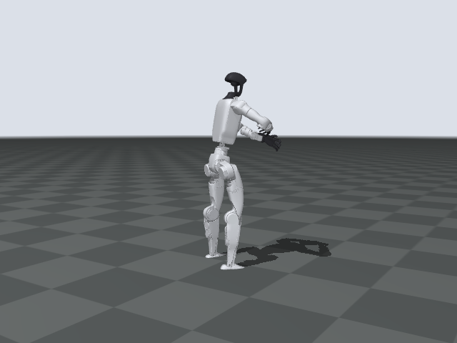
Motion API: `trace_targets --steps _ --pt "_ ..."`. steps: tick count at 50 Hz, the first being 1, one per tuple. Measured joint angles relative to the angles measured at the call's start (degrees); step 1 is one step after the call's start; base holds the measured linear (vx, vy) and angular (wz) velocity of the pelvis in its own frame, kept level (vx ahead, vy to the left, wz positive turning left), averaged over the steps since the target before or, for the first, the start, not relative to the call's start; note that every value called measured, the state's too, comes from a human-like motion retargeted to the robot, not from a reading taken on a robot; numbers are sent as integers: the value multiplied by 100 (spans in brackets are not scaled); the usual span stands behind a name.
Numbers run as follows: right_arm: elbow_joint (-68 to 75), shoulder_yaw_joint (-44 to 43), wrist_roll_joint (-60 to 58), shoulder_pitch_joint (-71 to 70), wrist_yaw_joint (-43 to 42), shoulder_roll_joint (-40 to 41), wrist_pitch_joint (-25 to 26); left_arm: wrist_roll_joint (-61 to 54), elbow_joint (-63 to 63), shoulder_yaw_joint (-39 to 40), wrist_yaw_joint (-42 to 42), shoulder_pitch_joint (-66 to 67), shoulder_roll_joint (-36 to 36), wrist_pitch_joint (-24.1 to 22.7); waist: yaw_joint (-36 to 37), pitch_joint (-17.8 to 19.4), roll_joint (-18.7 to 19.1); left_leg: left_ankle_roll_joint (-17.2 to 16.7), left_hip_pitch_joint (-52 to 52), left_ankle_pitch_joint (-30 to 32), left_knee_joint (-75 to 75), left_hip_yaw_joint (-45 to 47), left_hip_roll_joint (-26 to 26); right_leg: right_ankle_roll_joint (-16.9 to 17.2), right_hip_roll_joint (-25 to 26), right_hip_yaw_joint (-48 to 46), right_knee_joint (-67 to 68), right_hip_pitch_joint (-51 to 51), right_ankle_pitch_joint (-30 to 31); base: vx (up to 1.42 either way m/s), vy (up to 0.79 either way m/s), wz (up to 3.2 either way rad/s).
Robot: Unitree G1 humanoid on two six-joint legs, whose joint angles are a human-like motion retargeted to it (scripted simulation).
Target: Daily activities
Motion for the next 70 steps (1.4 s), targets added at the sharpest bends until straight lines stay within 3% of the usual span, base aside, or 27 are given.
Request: trace_targets --steps 5,7,8,10,12,15,20,25,33,43,48,52,56,63,67,70 --pt "1908 -790 -658 984 238 -361 103 956 1583 1058 86 618 18 120 77 225 90 -57 57 -212 160 59 63 35 114 0 -373 268 51 7 -2 -9" --pt "2792 -1070 -1303 1730 153 -122 107 1481 2066 1353 276 1291 -127 94 101 -24 87 -37 -20 -97 33 75 67 11 106 -12 -376 132 103 5 -2 -13" --pt "3141 -1216 -1502 1833 222 -205 137 1644 2266 1531 226 1351 -29 140 116 122 110 -48 52 -223 132 90 89 27 149 20 -473 277 96 6 -1 -17" --pt "3912 -1457 -2184 2560 123 129 159 2170 2645 1770 372 2080 -170 134 133 -133 104 -22 -3 -107 0 111 99 4 155 23 -522 175 181 0 0 0" --pt "4501 -1714 -2585 2846 275 135 237 2496 2962 2043 214 2354 -81 233 155 37 140 -35 111 -288 136 135 133 27 218 84 -667 388 187 5 0 -20" --pt "5442 -2072 -3215 3686 261 664 356 3093 3414 2336 175 3253 -308 318 174 -180 144 -9 133 -201 8 197 158 12 249 125 -804 384 335 2 0 -19" --pt "6911 -2784 -3506 4737 103 1644 588 3799 4004 2743 85 4395 -746 483 209 -369 134 18 264 -252 0 308 183 47 295 240 -960 523 466 2 1 -15" --pt "7598 -3513 -3059 5299 169 2183 696 4111 4051 3065 -197 4962 -877 531 222 -120 138 33 628 -531 193 359 170 143 284 368 -761 836 258 0 0 0" --pt "6350 -4224 -1935 6374 222 2323 530 4682 2444 2916 -474 6148 -320 167 213 103 74 86 1017 -691 205 459 81 291 184 505 -408 1003 -41 0 0 0" --pt "3228 -4752 -135 8324 539 1498 412 4644 -1678 2759 -1018 8014 2159 -762 334 267 -70 82 1121 -729 190 504 -78 407 -5 509 -2 891 -388 0 0 0" --pt "2184 -4673 498 8737 532 1226 532 4229 -3238 2865 -1028 8388 3202 -944 386 199 -201 96 1181 -713 183 505 -166 424 -117 489 265 812 -554 0 0 0" --pt "1724 -4107 582 8033 205 1037 486 4167 -4014 2620 -770 7692 3731 -967 339 57 -327 157 1259 -721 178 524 -223 405 -185 504 479 766 -638 0 0 0" --pt "1341 -3065 256 6028 -487 912 169 4238 -4472 1828 -127 5657 3747 -936 181 -49 -388 230 1330 -750 243 558 -240 378 -198 578 610 780 -594 -6 4 -9" --pt "-151 -1050 -106 1019 -1534 882 -497 3958 -4463 -865 1079 111 2316 -982 128 -153 -208 269 1121 -974 873 441 -148 297 -161 595 601 887 -357 -8 3 4" --pt "-831 -151 179 -917 -1566 1053 -711 3403 -4435 -1960 1251 -1791 1556 -1069 117 -275 -145 262 1001 -1043 1111 368 -98 261 -137 582 651 866 -290 -7 1 4" --pt "-1058 566 519 -1909 -1350 1043 -726 2804 -4531 -2150 1083 -2543 1220 -1046 117 -278 22 252 913 -1072 1193 323 -56 257 -97 566 610 845 -248 0 0 0"
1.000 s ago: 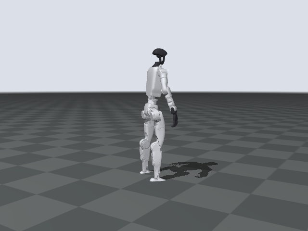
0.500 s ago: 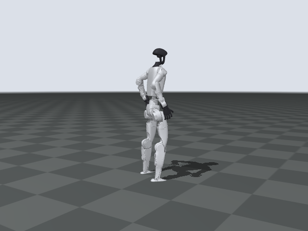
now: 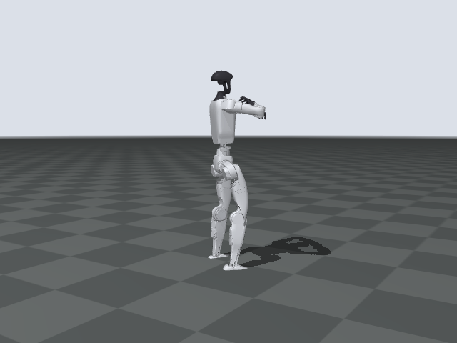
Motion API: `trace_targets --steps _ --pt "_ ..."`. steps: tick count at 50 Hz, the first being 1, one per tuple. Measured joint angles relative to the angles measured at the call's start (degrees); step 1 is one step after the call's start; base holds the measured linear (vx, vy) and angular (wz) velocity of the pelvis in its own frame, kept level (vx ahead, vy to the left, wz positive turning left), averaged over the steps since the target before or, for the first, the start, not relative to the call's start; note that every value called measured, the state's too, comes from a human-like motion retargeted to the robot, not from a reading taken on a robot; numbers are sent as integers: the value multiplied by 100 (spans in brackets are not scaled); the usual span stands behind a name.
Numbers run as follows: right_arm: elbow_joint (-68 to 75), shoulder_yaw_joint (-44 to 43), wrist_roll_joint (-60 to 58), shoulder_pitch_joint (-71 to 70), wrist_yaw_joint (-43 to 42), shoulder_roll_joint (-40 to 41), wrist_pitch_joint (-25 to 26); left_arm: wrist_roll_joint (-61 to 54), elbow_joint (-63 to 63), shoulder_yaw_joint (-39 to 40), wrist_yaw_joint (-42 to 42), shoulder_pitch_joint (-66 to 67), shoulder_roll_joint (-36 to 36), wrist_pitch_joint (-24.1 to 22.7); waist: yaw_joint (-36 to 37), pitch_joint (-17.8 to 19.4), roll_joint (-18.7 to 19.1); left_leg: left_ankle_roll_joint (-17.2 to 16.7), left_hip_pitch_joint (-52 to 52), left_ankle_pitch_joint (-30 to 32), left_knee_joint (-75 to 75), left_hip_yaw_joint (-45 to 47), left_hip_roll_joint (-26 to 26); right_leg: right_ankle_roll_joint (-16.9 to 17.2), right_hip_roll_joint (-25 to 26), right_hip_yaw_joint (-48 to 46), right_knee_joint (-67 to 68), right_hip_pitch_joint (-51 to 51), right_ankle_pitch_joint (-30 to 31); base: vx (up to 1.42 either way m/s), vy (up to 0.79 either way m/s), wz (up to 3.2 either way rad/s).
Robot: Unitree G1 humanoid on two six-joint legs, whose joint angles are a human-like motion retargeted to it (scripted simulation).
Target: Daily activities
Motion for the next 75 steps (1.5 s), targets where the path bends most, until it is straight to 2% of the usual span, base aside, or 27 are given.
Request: trace_targets --steps 3,7,18,25,44,52,60,67,75 --pt "32 594 360 -498 314 -53 99 -632 -165 0 -248 -358 -194 113 37 -6 154 -13 -53 -25 43 -31 53 7 54 -29 -85 11 46 0 0 0" --pt "236 981 784 -701 708 -98 280 -1365 -435 0 -474 -669 -398 262 127 5 239 -36 -78 -79 131 -50 119 11 116 -72 -212 85 95 0 0 0" --pt "413 795 1782 -573 1608 490 675 -2493 -1205 0 -1010 -1078 -909 447 345 97 261 -94 -16 -232 382 -22 242 58 226 -107 -484 355 199 0 0 0" --pt "116 494 1674 -594 1626 943 635 -2126 -1360 0 -1208 -913 -1011 466 342 129 251 -86 3 -304 511 0 267 72 237 -73 -427 374 162 0 0 0" --pt "-321 -113 214 -998 1475 1771 516 -682 -1477 0 -1239 -342 -1147 229 350 164 -12 13 -57 -402 887 83 249 140 173 41 -151 266 28 0 0 0" --pt "-615 -445 -282 -1014 1504 1801 489 -359 -1500 136 -1533 863 -553 160 382 207 -129 66 -87 -378 963 84 222 143 144 87 -34 183 -45 0 0 0" --pt "-1134 -986 -659 -382 1355 1340 276 122 -832 950 -1768 3057 308 131 395 315 -257 155 -140 -300 950 82 188 123 133 153 -74 119 -74 4 -2 -5" --pt "-1579 -1176 -1198 822 1506 352 197 1194 614 2017 -1630 5072 575 213 346 441 -347 208 -169 -216 933 101 168 113 109 126 -85 99 -113 0 0 0" --pt "-1499 -1305 -2278 2221 1388 -783 -25 2706 2933 2843 -1052 6514 54 391 214 578 -313 200 -122 -150 942 127 169 140 93 51 -131 193 -144 0 0 0"
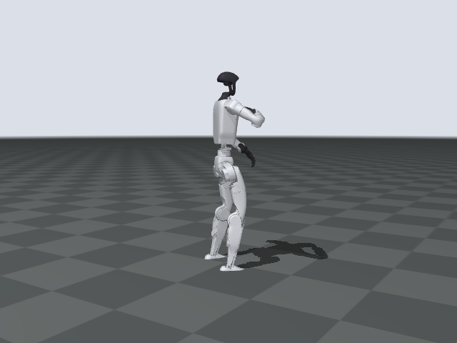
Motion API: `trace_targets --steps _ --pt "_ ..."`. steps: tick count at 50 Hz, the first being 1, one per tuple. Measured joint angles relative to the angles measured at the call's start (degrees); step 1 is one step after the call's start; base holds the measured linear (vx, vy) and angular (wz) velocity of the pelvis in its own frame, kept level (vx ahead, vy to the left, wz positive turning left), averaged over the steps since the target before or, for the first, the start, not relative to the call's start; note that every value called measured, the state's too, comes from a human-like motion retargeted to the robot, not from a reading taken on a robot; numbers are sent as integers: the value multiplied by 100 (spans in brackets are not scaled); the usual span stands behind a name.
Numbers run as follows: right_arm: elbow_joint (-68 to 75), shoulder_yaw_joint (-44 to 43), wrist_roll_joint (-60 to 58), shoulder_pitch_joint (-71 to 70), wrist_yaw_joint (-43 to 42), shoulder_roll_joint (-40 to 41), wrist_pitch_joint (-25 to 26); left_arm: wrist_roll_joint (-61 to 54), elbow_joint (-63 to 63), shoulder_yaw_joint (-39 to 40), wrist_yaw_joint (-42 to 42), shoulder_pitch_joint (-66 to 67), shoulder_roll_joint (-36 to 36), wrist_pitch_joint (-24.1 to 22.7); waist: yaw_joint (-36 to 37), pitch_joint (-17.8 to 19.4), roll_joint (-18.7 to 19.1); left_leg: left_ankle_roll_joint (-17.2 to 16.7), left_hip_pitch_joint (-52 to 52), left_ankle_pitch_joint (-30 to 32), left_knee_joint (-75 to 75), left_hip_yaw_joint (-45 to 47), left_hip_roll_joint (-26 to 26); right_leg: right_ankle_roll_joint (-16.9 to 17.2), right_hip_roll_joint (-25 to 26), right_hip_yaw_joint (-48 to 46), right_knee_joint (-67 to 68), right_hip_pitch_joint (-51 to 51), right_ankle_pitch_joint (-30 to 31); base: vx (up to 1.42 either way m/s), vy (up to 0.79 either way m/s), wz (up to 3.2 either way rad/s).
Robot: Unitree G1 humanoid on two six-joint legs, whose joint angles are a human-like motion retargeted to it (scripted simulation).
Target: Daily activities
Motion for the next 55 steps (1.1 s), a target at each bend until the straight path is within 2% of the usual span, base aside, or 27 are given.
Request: trace_targets --steps 6,12,22,29,35,40,43,48,55 --pt "234 24 -798 518 9 -406 -168 762 1558 222 363 282 -650 188 -56 85 30 -1 75 -5 7 11 14 -27 17 0 -53 105 -18 0 0 0" --pt "494 296 -1503 546 404 -530 -236 1125 2625 371 545 218 -1194 400 -45 173 25 -5 164 -25 11 21 15 -86 25 38 -25 180 -66 0 0 0" --pt "741 911 -2122 -147 1366 -485 -104 1172 3021 362 251 20 -1465 551 -3 275 -45 27 237 -38 52 76 -7 -138 -7 118 196 144 -179 0 0 0" --pt "505 1004 -2277 -848 1626 -644 58 1096 1864 188 -158 -140 -989 377 36 274 -124 69 206 -14 96 96 -49 -145 -60 142 363 36 -254 0 0 0" --pt "388 1136 -2503 -1261 1552 -914 195 816 -368 -54 -488 -587 -161 55 71 236 -196 64 192 18 26 87 -94 -130 -93 161 426 -55 -282 0 0 0" --pt "506 1284 -2720 -1736 1219 -656 256 541 -2039 -467 -426 -1803 161 -40 29 164 -268 67 197 55 -61 76 -112 -137 -85 211 443 -116 -260 0 0 0" --pt "568 1315 -2733 -2131 911 -221 253 538 -2521 -823 -233 -2903 -40 -66 -42 137 -295 75 176 57 -18 77 -104 -158 -76 242 503 -155 -254 0 0 0" --pt "637 1229 -2668 -2780 375 580 217 601 -2732 -1362 131 -4687 -770 -176 -185 157 -320 83 92 -10 221 106 -55 -175 -58 282 676 -231 -270 -4 0 -5" --pt "698 1118 -2768 -3252 54 1317 128 605 -2834 -1731 417 -5988 -1631 -350 -349 215 -374 92 -5 -153 539 183 57 -132 8 342 843 -304 -284 -1 0 -2"
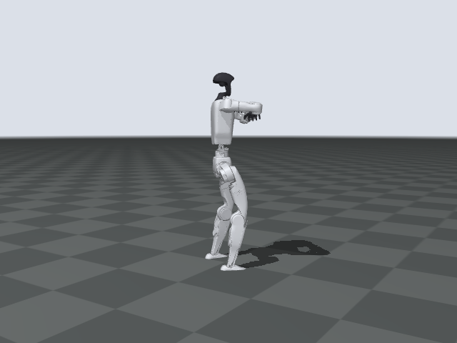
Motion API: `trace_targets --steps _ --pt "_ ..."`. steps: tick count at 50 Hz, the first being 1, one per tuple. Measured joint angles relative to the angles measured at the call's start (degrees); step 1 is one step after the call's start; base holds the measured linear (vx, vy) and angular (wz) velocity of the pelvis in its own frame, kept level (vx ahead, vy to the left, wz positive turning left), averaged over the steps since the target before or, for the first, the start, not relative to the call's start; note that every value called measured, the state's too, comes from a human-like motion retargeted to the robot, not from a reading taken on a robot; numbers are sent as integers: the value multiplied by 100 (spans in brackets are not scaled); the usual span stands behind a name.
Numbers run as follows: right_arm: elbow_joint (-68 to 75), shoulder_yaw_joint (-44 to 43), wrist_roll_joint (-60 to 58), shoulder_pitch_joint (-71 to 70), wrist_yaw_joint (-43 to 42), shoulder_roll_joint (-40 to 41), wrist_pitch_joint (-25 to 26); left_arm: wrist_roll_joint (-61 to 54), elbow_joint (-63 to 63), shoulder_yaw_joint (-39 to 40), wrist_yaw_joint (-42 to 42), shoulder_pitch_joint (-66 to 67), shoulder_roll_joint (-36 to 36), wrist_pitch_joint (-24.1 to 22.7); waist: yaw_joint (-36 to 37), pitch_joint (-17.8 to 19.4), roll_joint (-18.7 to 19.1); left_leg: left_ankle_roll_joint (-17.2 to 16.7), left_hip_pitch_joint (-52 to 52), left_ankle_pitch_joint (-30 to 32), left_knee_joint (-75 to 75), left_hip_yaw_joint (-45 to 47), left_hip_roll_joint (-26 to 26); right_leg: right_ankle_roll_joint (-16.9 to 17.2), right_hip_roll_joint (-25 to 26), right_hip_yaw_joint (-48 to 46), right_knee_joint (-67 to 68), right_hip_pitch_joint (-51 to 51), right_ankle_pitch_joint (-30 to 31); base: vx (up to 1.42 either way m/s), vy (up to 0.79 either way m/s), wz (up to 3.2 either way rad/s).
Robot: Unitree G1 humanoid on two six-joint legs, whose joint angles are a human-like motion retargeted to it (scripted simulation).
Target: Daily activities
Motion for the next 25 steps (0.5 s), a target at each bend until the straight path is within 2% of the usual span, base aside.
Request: trace_targets --steps 9,15,20,22,25 --pt "32 14 -299 -13 123 169 -72 4 -240 -124 -136 -241 -47 -140 -67 -36 -48 18 -27 -19 109 36 58 -12 46 24 50 -41 -9 0 0 0" --pt "393 -176 -337 675 44 -467 55 -30 265 136 -320 593 556 51 -90 -24 -37 45 -74 69 10 20 45 -16 55 7 -38 -99 26 4 -1 -2" --pt "985 -936 -359 2236 107 -1006 274 -83 1232 866 -656 2097 1002 387 -88 -22 4 49 -39 276 -396 62 3 45 71 -30 -472 -51 183 7 -1 -1" --pt "1279 -1393 -456 3197 263 -1031 340 -110 1685 1269 -843 2861 995 507 -61 -80 27 34 43 395 -652 82 -37 76 68 -62 -703 22 264 6 -1 -5" --pt "1812 -1821 -537 4229 451 -914 502 -171 2213 1829 -977 3730 907 699 -2 23 79 17 52 421 -658 124 -58 94 35 -63 -663 -8 228 0 0 0"
